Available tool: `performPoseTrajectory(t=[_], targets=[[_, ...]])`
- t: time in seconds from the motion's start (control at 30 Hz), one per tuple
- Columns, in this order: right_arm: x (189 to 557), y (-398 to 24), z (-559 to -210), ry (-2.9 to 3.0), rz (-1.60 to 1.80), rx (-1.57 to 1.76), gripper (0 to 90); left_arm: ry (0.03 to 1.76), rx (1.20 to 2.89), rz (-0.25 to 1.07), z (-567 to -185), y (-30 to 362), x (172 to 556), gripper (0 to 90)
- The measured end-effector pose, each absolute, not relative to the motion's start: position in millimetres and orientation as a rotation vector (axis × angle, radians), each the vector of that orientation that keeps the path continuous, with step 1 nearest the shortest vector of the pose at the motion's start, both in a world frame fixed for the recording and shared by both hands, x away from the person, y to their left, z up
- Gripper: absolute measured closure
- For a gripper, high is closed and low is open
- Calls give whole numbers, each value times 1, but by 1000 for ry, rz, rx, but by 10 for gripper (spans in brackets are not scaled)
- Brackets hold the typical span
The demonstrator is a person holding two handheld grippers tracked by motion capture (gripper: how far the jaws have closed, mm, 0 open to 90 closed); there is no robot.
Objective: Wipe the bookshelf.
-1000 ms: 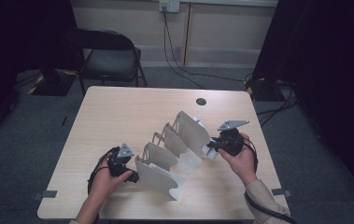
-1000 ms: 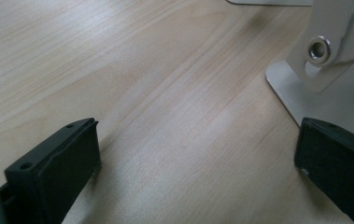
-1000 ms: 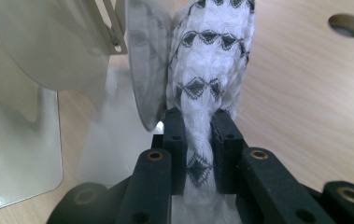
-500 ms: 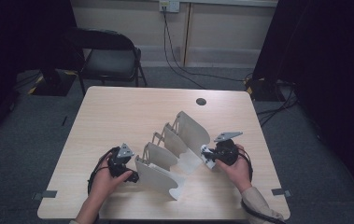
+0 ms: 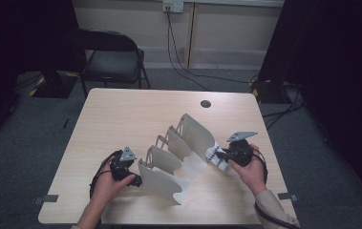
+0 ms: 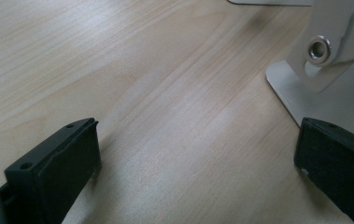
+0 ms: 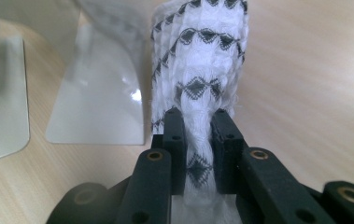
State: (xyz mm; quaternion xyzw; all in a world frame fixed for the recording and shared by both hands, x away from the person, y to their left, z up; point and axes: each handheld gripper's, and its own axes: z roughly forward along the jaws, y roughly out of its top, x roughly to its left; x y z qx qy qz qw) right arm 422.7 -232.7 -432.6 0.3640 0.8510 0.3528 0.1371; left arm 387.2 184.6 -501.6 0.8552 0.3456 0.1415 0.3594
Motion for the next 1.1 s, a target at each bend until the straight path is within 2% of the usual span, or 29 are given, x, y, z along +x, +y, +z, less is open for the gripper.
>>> performPoseTrajectory(t=[0.2, 0.47, 0.73, 1.1], targets=[[426, -240, -385, 2390, 1057, 999, 793, 892, 2205, 366, -502, 185, 387, 0], [435, -215, -341, 2383, 1079, 889, 793, 892, 2205, 366, -502, 185, 387, 0], [445, -187, -349, 2433, 1064, 850, 793, 892, 2205, 365, -502, 185, 387, 0], [451, -188, -366, 2467, 1083, 864, 793, 892, 2206, 365, -502, 185, 387, 0]])
